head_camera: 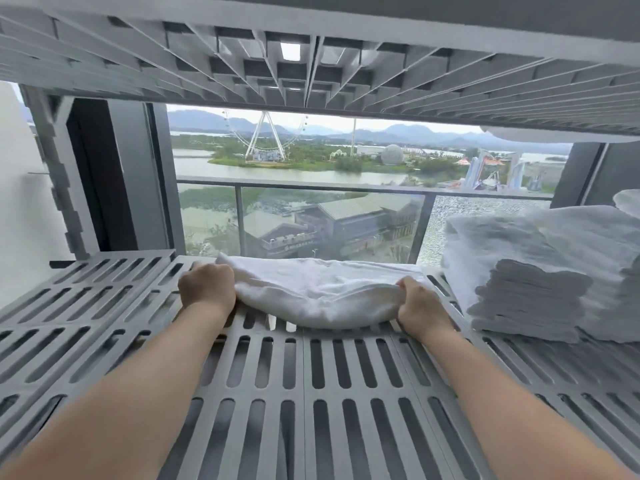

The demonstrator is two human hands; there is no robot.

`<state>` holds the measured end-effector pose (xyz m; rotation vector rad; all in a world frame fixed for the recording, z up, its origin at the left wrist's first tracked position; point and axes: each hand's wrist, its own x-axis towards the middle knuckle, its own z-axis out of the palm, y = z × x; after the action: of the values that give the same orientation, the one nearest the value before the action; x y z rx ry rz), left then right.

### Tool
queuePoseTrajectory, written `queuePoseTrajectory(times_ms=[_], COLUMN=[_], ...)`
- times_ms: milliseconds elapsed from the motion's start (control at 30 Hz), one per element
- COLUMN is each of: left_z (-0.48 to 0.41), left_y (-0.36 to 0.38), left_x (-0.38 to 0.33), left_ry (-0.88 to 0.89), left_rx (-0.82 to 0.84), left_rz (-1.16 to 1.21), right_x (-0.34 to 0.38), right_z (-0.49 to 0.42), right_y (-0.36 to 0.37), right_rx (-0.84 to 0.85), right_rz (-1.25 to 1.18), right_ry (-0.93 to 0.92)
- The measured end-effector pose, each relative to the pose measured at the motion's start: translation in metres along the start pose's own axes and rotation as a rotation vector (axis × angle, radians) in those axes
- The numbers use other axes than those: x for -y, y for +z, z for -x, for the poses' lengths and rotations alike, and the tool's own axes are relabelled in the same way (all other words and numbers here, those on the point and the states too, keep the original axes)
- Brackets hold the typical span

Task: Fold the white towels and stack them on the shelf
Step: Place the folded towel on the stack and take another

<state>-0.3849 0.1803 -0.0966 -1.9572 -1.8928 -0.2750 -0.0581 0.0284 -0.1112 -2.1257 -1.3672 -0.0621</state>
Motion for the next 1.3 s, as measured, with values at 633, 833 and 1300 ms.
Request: queuePoseTrajectory(times_ms=[633,833,1300], left_z=[0.016,0.028,0.103], left_y=[0.0,-0.002,-0.027], left_x=[0.026,0.043,0.053], left_ry=[-0.07,-0.024,0.068], left_rx=[-0.125,-0.116,-0.123], left_rz=[0.123,0.144,0.003], right_x=[-0.022,-0.03,-0.028], right_z=[-0.01,0.025,0.098], right_y=[-0.004,-0.028,-0.048], right_rx=[-0.228,-0.371,-0.151], right_rz=[0.197,0.292,0.341], right_ry=[-0.128,0.017,0.149])
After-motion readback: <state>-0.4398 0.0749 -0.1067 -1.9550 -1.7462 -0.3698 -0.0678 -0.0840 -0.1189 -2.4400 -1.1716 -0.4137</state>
